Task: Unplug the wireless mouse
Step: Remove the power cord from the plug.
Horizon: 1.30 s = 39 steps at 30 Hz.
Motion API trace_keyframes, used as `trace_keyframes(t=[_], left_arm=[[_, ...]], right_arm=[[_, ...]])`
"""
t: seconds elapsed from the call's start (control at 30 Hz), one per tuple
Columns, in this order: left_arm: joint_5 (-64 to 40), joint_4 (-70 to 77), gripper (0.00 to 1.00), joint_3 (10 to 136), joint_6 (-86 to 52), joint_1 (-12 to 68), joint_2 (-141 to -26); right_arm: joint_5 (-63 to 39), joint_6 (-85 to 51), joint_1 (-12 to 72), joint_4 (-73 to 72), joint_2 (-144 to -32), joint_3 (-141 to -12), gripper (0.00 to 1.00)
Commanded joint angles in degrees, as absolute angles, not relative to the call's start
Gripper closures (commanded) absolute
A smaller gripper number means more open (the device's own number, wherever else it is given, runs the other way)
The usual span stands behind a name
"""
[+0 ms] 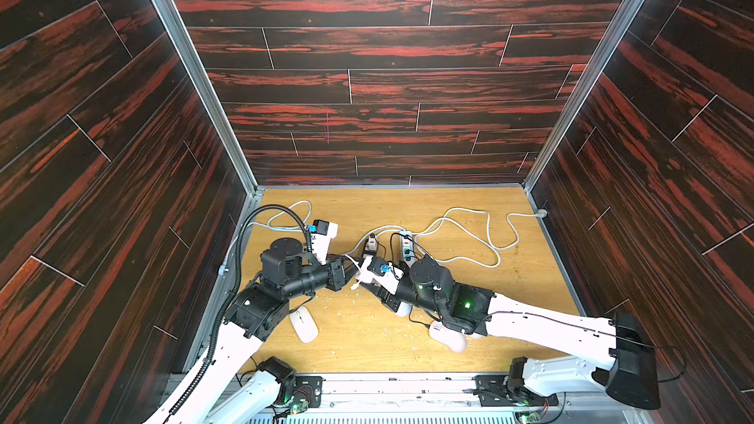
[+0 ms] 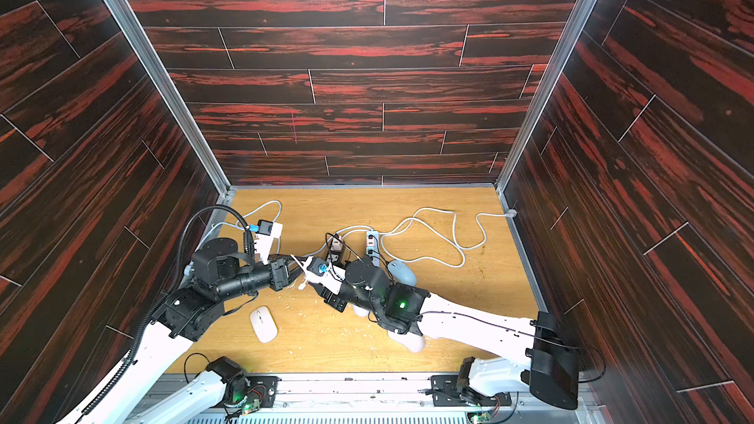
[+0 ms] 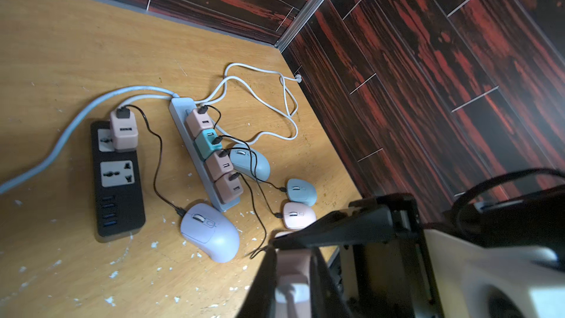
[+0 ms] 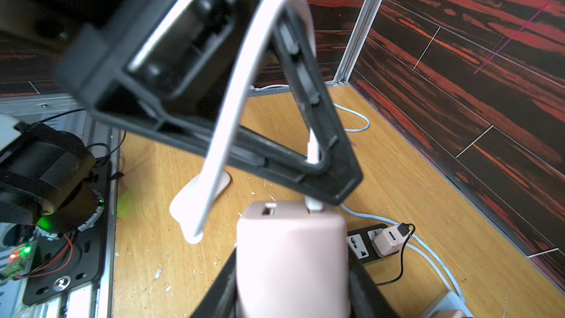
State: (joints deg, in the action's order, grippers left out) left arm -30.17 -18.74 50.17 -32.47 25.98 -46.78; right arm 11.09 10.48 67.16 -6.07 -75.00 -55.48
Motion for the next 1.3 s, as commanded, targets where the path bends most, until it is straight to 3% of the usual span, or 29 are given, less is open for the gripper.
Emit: trace_keyframes(t=[0.0, 0.23, 1.27], left_arm=[[-30.04, -17.82, 0.86, 51.10, -32.26, 26.09, -46.75], [-30.11, -18.67, 1.00, 50.54, -32.08, 26.09, -46.32], [-18.41, -30.01, 1.00, 58.77, -25.03, 25.75, -40.76]], right_arm=[[10.37, 9.82, 67.16, -5.98, -74.16, -57.23, 0.69], [10.63, 9.41, 67.16, -6.06, -74.53, -57.22, 0.70], [12.88, 6.18, 67.19, -1.56, -74.09, -50.01, 0.75]])
